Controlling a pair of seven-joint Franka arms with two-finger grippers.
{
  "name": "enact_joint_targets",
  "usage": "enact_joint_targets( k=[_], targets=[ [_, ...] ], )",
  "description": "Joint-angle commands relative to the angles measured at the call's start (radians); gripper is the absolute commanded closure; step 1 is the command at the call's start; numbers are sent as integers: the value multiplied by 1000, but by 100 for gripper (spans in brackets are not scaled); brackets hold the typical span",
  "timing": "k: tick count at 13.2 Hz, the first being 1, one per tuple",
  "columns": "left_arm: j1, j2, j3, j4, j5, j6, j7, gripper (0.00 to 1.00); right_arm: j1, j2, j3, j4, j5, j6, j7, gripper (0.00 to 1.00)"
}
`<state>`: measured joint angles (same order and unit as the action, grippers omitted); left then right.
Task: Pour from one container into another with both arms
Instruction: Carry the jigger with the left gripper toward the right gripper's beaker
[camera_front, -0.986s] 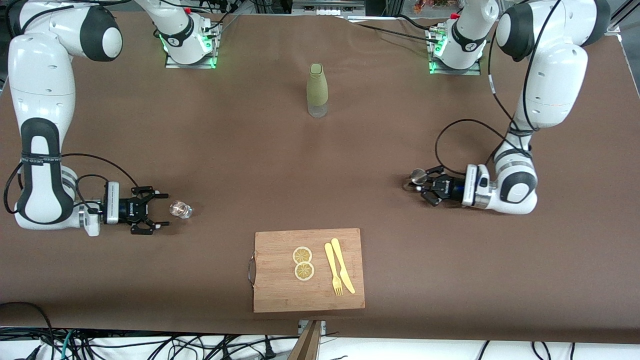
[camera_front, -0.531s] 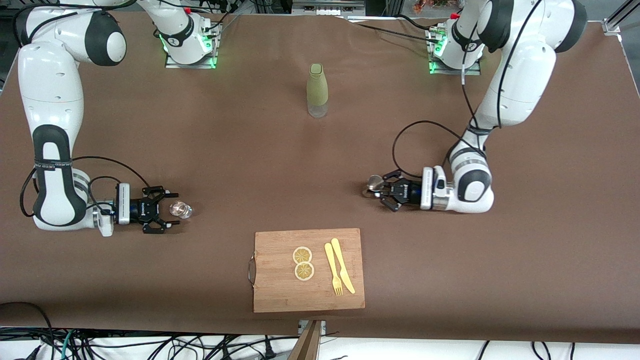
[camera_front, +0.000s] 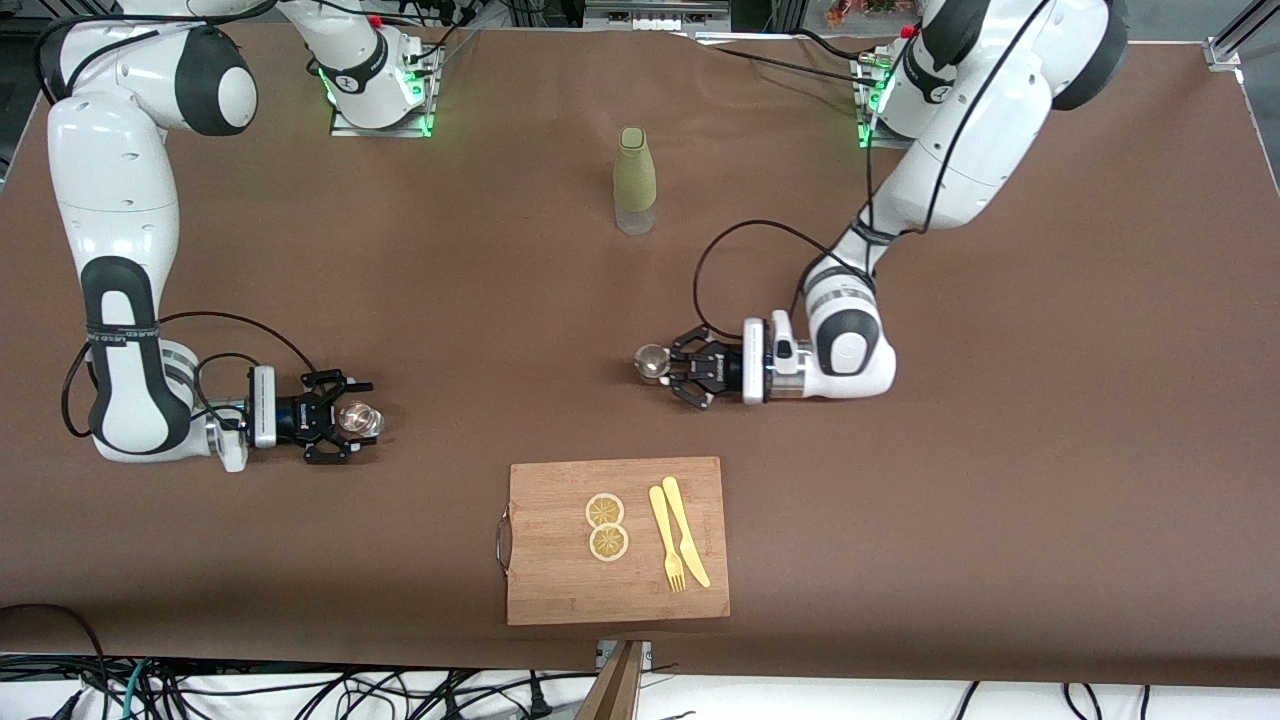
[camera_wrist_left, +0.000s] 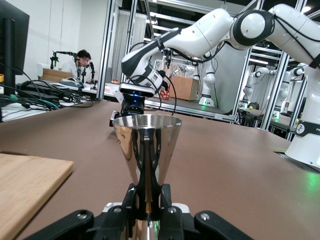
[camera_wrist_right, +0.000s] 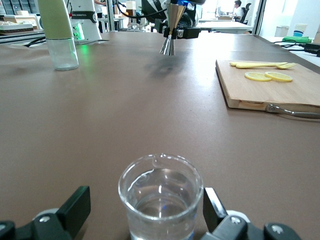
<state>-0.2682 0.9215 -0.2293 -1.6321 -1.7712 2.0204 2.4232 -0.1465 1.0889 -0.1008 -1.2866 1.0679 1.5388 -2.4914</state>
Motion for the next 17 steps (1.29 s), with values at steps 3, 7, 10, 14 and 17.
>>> enact_joint_targets(
  k=[3, 7, 10, 14, 17],
  targets=[
    [-81, 28, -2, 56, -88, 64, 40, 100, -13, 2, 23, -23, 35, -26, -27, 0],
    [-140, 74, -1, 149, -105, 148, 45, 100, -13, 2, 24, -28, 37, -36, -32, 1],
    [-147, 89, -1, 166, -103, 152, 56, 100, -13, 3, 24, -28, 37, -36, -38, 9],
    [-161, 129, 1, 193, -105, 159, 57, 100, -18, 3, 21, -28, 35, -46, -40, 15],
    [-164, 139, 2, 199, -106, 224, 54, 100, -19, 3, 18, -28, 35, -69, -40, 29]
  ],
)
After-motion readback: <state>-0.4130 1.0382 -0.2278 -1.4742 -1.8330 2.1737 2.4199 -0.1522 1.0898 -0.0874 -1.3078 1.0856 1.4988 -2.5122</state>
